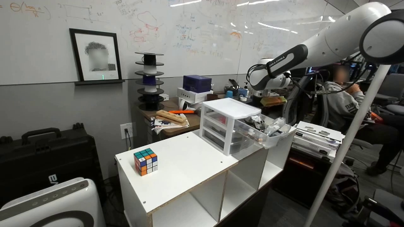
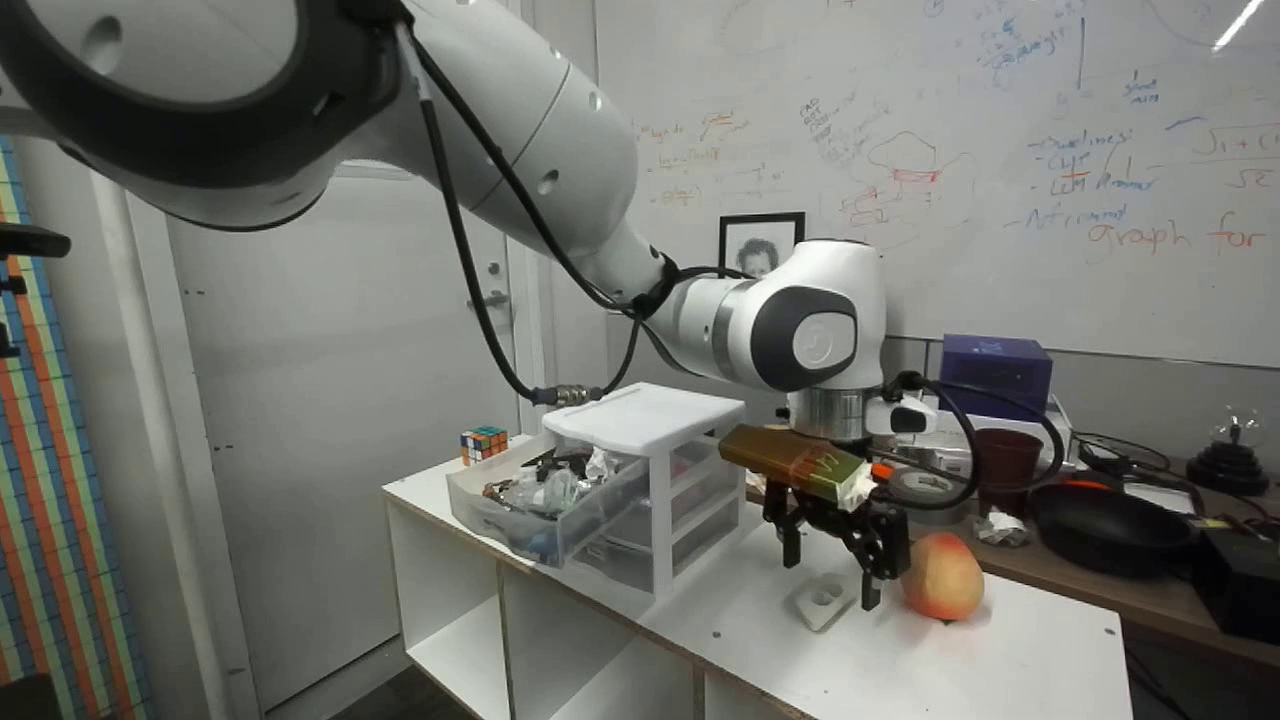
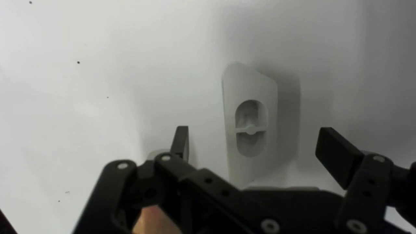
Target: Put the papers in the top drawer
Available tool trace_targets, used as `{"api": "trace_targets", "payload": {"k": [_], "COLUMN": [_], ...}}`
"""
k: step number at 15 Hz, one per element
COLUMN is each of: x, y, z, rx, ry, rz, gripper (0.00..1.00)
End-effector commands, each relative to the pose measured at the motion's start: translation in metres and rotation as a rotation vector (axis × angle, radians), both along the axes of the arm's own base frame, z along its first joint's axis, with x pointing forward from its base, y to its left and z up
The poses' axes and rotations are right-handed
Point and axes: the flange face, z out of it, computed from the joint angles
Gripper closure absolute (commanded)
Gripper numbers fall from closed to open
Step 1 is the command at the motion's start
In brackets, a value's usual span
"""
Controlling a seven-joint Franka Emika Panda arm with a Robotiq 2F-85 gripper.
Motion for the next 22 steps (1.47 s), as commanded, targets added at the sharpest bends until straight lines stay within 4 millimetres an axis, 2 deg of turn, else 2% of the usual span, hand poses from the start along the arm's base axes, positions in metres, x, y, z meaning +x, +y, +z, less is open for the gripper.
{"api": "trace_targets", "payload": {"k": [1, 5, 6, 7, 8, 9, 13, 16, 17, 20, 22], "x": [0.007, 0.003, 0.002, 0.001, 0.0, 0.001, 0.001, -0.006, -0.01, -0.033, -0.053], "y": [-0.003, -0.005, -0.006, -0.006, -0.006, -0.005, 0.0, -0.001, -0.004, -0.015, -0.02], "z": [-0.004, -0.016, -0.019, -0.02, -0.022, -0.021, -0.007, 0.007, 0.01, 0.028, 0.05], "rx": [0.001, -0.004, -0.001, -0.003, -0.002, 0.0, -0.005, 0.008, 0.016, 0.029, 0.019], "ry": [0.012, 0.026, 0.027, 0.026, 0.027, 0.026, 0.004, -0.003, -0.001, 0.045, 0.068], "rz": [-0.018, -0.032, -0.04, -0.044, -0.055, -0.066, -0.086, -0.114, -0.126, -0.208, -0.266], "gripper": [0.0, 0.0, 0.05, 0.23, 0.29, 0.3, 0.62, 0.85, 0.82, 0.82, 0.82]}}
